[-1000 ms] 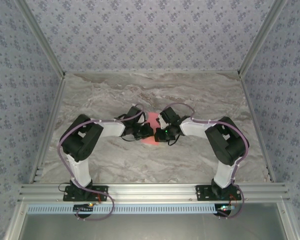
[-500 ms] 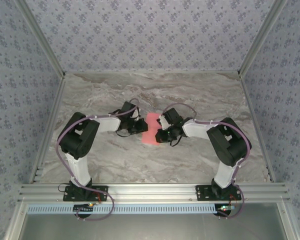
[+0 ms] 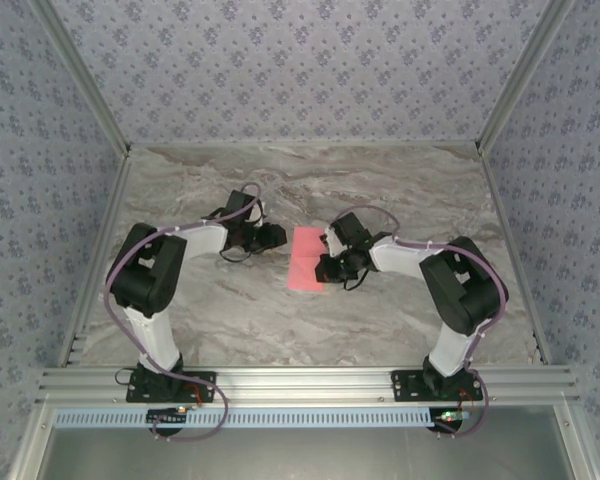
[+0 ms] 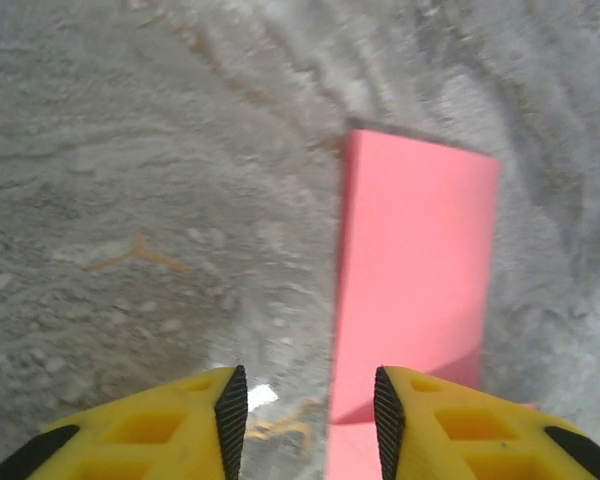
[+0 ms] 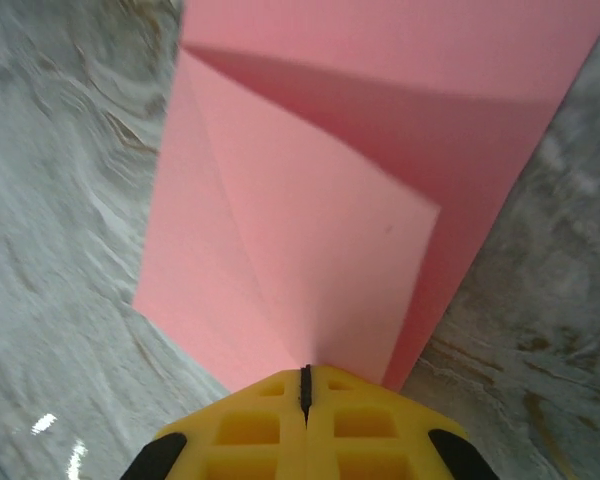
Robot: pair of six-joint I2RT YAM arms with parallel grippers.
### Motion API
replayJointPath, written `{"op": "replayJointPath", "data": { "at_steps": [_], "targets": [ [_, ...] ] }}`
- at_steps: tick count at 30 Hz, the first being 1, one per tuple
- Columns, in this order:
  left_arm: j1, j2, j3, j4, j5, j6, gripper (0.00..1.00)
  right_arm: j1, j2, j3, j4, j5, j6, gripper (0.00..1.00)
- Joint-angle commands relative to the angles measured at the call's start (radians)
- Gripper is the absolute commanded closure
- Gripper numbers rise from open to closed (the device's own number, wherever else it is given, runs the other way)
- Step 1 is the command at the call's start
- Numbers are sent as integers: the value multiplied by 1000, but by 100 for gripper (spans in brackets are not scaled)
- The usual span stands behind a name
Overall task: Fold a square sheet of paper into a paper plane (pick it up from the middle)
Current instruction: Fold the triangle a second time at the center of the table, then turn over the paper at the center of the table.
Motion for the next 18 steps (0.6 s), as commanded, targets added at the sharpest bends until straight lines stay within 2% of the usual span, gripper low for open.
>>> {"op": "replayJointPath", "data": {
  "at_steps": [1,6,9,13,18],
  "targets": [
    [-28,-107,-16,-5,-24,-40,50,-47,-74,47,28,-9,95,87],
    [-67,-167,-77,2,-65,-125,34,-127,-51,52,35,-29,50,66],
    [-83,-183,-111,26,-71,-180,28,-146,3,89,6,-92,-6,60],
    [-95,-188,-158,82,-52,-246,24,-146,61,120,-19,-162,-60,58],
    [-102,-164,-200,189,22,-315,24,-142,110,139,-46,-203,-104,61]
  ]
}}
